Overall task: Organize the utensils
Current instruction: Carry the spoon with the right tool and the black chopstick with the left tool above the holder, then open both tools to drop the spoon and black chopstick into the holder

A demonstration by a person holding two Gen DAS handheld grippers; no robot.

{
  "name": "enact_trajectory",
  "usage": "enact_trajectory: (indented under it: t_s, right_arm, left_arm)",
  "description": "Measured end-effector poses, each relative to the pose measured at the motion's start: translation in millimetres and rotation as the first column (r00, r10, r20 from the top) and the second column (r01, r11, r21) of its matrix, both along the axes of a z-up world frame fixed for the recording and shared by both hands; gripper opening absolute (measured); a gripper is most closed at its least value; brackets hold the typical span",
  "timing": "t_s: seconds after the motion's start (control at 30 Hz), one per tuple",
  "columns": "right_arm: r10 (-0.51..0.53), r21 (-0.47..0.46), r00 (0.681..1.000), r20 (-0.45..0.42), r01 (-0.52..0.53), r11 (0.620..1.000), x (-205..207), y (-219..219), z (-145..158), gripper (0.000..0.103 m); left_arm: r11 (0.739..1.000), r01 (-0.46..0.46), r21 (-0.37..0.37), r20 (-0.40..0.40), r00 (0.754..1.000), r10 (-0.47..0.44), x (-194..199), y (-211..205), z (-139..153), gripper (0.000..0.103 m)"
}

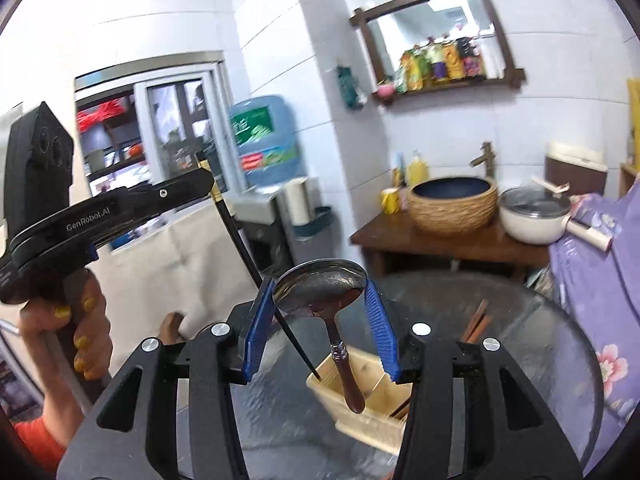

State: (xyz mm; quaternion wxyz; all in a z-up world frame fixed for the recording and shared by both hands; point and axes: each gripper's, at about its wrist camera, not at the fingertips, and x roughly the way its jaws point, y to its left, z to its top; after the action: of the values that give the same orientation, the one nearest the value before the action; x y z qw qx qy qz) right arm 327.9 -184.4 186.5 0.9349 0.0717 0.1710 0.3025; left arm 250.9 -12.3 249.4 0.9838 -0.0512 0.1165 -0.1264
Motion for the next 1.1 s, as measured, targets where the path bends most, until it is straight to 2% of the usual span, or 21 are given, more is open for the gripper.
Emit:
enact_trajectory:
  t_s: [0.17, 0.4, 0.57, 0.9, 1.1]
  right_arm:
    - [-0.071, -0.044, 0.998, 0.003, 0.071, 0.997, 24.0, 9.5, -23.8, 0.047]
    - [-0.100, -0.056, 0.990, -0.097, 0.095, 0.994, 48.8, 5.1, -84.9, 0.047]
    - [-0.104, -0.053, 0.985, -0.135, 0.097, 0.994, 49.0, 2.1, -109.2, 0.047]
    - [-0.130, -0.110, 0.980, -0.151, 0.114, 0.987, 46.7, 7.0, -135.6, 0.047]
    - [-0.135, -0.143, 0.984, -0.117, 0.118, 0.983, 39.0, 11.5, -133.5, 0.047]
  left_arm:
    - [0.999, -0.034, 0.032, -0.048, 0.998, 0.036, 28.1, -11.7, -29.2, 0.007]
    - [0.998, -0.028, 0.050, -0.151, 0.988, 0.035, 46.2, -13.3, -89.4, 0.007]
    - [0.998, -0.016, 0.057, -0.186, 0.982, 0.026, 49.3, -12.6, -111.5, 0.007]
    - [0.997, 0.003, 0.080, -0.251, 0.968, 0.017, 54.2, -14.3, -145.7, 0.007]
    - [0.997, 0.005, 0.074, -0.264, 0.964, 0.015, 54.1, -12.4, -152.1, 0.007]
